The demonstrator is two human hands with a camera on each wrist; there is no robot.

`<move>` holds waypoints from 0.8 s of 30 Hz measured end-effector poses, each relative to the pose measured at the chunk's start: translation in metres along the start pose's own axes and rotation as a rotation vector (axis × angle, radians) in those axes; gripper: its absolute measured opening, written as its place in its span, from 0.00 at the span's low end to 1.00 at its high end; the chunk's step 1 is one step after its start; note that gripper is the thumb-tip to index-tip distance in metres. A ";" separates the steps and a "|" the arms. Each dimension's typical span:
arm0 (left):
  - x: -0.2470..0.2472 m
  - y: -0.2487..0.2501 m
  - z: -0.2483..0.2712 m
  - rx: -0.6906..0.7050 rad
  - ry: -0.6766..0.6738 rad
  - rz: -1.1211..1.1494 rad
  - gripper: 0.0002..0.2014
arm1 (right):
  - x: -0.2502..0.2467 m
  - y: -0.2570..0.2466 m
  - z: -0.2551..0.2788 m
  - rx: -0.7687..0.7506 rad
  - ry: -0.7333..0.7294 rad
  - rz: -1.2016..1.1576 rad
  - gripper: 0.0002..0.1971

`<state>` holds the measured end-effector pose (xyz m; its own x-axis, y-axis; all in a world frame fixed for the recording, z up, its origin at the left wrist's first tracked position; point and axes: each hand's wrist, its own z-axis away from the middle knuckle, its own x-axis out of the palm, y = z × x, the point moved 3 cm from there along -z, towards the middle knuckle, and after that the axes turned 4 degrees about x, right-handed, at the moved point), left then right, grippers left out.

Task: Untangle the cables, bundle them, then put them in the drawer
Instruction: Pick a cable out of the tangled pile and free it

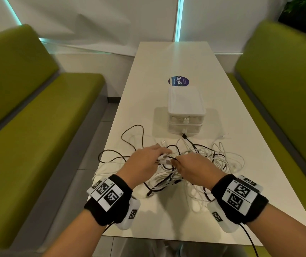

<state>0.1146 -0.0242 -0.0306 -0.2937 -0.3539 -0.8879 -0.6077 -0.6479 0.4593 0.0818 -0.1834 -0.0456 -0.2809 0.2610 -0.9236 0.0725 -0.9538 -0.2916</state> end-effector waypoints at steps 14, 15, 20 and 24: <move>-0.019 -0.024 0.007 -0.225 0.211 -0.113 0.12 | 0.004 -0.006 0.001 -0.017 -0.043 -0.044 0.24; -0.020 -0.028 0.008 -0.236 0.189 -0.111 0.11 | 0.005 -0.007 -0.001 -0.007 -0.040 -0.043 0.24; -0.021 -0.052 0.017 -0.317 0.145 -0.084 0.10 | 0.004 -0.017 -0.004 -0.011 -0.005 -0.028 0.22; -0.030 -0.077 0.026 -0.396 0.185 -0.109 0.09 | 0.002 -0.026 -0.009 -0.032 0.004 0.001 0.22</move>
<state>0.1514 0.0538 -0.0397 -0.0854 -0.3606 -0.9288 -0.2877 -0.8836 0.3695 0.0880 -0.1569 -0.0424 -0.2770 0.2611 -0.9247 0.1031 -0.9487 -0.2988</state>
